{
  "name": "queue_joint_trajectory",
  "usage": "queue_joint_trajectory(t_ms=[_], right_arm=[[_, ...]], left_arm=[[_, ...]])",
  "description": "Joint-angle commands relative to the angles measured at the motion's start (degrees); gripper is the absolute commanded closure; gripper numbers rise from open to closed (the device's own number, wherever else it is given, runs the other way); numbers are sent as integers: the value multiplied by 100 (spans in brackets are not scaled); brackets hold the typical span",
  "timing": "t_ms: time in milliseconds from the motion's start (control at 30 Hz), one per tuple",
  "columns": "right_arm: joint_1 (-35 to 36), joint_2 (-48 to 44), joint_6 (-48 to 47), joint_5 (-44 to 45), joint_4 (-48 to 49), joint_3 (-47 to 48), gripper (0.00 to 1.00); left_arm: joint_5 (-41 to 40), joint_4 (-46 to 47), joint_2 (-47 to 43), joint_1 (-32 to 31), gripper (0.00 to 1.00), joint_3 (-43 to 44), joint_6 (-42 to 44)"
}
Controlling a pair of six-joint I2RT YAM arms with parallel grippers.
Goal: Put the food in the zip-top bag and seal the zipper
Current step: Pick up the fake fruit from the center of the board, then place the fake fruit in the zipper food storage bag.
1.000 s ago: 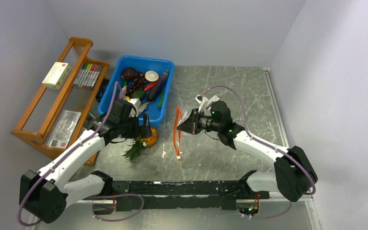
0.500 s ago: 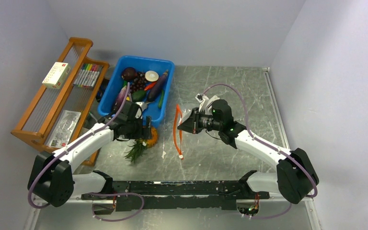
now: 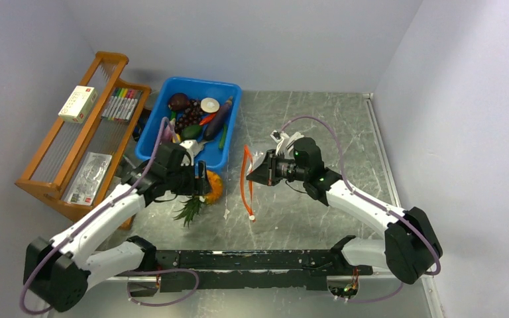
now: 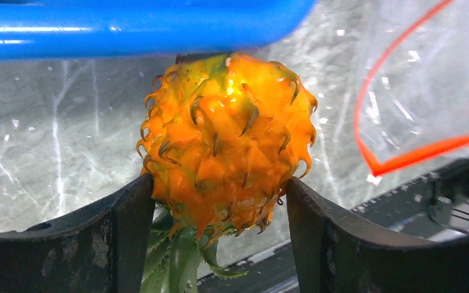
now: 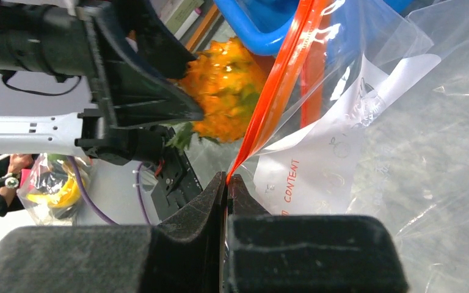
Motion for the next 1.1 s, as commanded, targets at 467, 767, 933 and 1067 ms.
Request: queue_joint_trajectory(t_ms=[467,767,933,1067], right_arm=[[-31,-203,145,-1081,568,336,100],[244,-82,-106,-1258,111,783,100],[577,78,-400,-1305,-268,1058,100],[751,207,-501,-1252,-506,1222,100]], left_arm=[[2839,1744,-1729,-30,62,-537,-1026],[3177,2384,-1560,-35,59,-739,-817],[2475,1882,-1272,-34,62,-540,-643],[1857,1553,-1360,-32,64,-364,-587]])
